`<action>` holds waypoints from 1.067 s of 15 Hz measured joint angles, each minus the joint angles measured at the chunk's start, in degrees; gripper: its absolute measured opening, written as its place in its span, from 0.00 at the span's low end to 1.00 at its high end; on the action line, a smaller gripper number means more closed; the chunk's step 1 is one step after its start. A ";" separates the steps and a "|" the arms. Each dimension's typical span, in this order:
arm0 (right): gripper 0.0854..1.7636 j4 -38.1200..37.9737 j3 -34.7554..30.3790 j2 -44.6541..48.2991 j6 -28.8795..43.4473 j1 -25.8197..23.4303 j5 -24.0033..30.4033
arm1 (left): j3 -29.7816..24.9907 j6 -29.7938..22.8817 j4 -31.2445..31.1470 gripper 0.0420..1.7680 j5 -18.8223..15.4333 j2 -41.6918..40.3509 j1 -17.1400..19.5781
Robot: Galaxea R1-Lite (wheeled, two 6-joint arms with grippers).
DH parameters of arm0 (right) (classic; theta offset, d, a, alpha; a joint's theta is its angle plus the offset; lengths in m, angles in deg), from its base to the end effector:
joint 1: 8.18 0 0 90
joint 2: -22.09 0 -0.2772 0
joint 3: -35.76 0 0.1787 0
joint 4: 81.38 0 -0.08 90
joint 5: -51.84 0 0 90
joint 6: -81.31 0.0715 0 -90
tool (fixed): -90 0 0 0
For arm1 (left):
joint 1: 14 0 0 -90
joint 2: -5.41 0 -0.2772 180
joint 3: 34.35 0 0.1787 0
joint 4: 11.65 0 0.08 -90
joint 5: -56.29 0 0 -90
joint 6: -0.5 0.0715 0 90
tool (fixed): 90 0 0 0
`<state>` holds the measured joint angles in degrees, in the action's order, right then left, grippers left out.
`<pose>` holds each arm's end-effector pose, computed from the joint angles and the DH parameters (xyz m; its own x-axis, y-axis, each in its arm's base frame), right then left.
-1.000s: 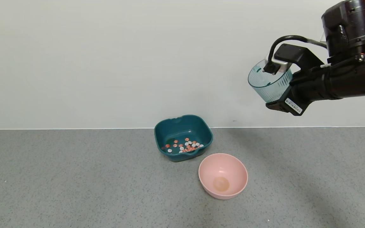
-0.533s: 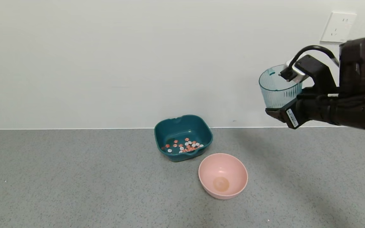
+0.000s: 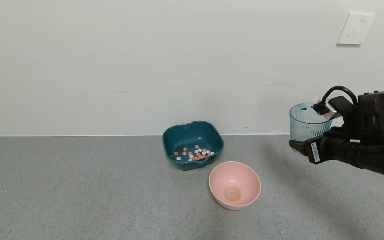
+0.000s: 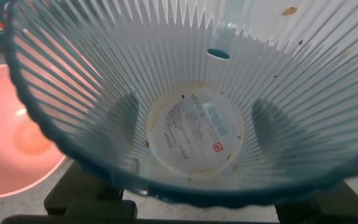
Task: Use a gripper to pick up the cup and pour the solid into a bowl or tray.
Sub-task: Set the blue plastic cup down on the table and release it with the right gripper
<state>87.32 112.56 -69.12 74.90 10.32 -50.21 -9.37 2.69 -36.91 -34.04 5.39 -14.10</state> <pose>0.3025 0.0855 0.1676 0.9019 0.0816 -0.4243 -0.1770 0.9656 -0.1906 0.0363 -0.0005 0.0747 1.0000 -0.0075 -0.0045 0.0077 0.9992 0.0382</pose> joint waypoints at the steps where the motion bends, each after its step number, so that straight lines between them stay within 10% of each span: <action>1: 0.72 1.66 -0.96 -0.29 0.51 -0.20 0.45 | 0.00 0.00 0.00 0.97 -0.02 0.02 0.00; 16: 0.71 24.39 -14.03 -11.41 1.60 -0.94 1.28 | 0.00 0.00 0.00 0.97 -0.02 0.00 0.00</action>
<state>111.71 98.53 -80.53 76.50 9.38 -48.93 -9.37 2.69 -36.91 -34.06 5.39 -14.10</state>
